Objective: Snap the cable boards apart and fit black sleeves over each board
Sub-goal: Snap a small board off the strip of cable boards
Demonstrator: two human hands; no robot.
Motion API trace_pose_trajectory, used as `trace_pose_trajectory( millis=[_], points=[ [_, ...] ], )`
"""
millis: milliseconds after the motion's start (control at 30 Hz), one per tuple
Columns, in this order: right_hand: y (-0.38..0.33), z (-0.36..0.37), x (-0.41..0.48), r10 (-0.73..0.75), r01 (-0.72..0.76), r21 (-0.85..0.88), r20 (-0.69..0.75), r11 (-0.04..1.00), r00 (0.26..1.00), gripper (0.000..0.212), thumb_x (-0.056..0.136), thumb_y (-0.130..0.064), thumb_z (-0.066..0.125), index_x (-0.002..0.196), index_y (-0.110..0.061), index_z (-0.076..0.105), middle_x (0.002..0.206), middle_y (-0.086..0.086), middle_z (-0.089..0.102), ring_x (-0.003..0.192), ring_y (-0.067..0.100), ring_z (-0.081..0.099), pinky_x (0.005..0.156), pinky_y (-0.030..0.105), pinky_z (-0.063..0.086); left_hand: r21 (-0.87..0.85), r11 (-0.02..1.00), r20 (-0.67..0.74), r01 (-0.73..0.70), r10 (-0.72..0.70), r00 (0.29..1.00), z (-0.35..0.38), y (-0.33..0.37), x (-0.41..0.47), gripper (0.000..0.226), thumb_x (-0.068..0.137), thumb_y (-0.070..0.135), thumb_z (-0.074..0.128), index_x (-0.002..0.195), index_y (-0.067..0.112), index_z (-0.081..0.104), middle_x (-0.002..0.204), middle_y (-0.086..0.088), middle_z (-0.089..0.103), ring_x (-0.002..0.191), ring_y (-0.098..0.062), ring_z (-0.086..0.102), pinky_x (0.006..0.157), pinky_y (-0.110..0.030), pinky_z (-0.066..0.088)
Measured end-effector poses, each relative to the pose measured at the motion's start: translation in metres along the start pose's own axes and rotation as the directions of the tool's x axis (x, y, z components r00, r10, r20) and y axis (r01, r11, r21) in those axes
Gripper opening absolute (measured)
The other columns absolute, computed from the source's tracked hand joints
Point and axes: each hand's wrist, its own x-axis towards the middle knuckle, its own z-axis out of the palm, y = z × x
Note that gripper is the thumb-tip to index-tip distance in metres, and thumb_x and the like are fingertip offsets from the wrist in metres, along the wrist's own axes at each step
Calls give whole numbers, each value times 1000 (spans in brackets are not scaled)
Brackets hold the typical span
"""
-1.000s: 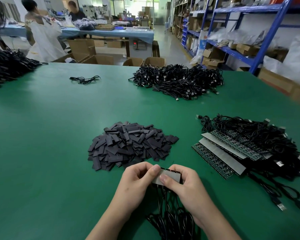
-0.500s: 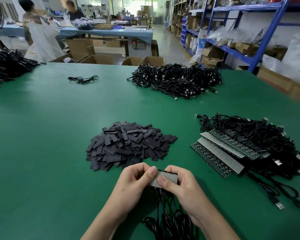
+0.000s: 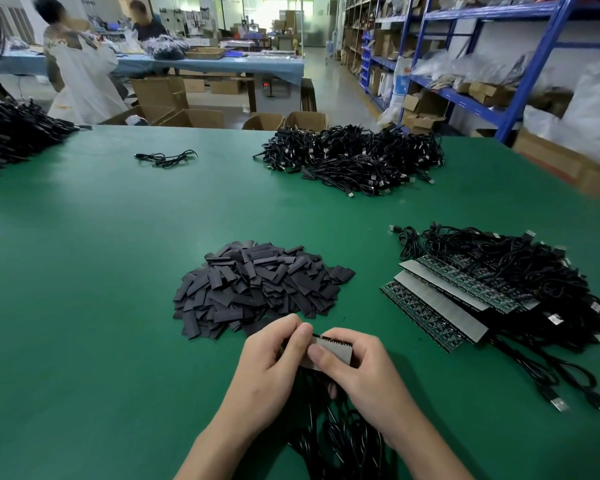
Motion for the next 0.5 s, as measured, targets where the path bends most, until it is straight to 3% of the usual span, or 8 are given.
trace_pose_trajectory(
  millis=[67,133,233,367,500],
  points=[
    [1,2,0,-11,11,19,-11,1000,1000,23,87,-45,71,92,-23,77,72,-3,70,59,13,58,59,30,49,-29,999,23,44,-43,999,2,0,0,44,100,54,46,73,20,48,69,-4,52,66,-14,52,65,-32,46],
    [3,4,1,-20,19,84,2,996,1000,24,89,-40,71,98,-19,78,87,5,77,79,18,72,73,37,60,-45,996,42,79,-77,996,3,-2,0,49,97,62,41,82,19,58,76,-5,60,72,-16,58,72,-40,50],
    [5,8,3,-30,19,257,38,966,999,19,94,-21,71,111,-16,79,109,10,79,107,24,75,93,31,59,-137,982,128,130,-112,985,6,-4,0,49,105,55,33,105,28,74,97,2,76,93,-15,72,85,-35,56],
    [7,9,4,-54,44,346,20,937,998,18,93,-14,70,108,-10,79,112,13,78,108,27,74,93,29,58,-195,970,120,145,-123,985,11,-3,0,60,105,59,31,106,20,77,99,-7,78,96,-27,74,87,-48,56],
    [8,12,5,-71,62,371,9,926,997,23,92,-16,71,111,-5,76,110,16,78,107,30,75,93,31,59,-198,972,75,127,-114,991,13,-6,-1,58,106,57,31,104,23,78,98,-7,78,93,-26,75,85,-49,56]
  ],
)
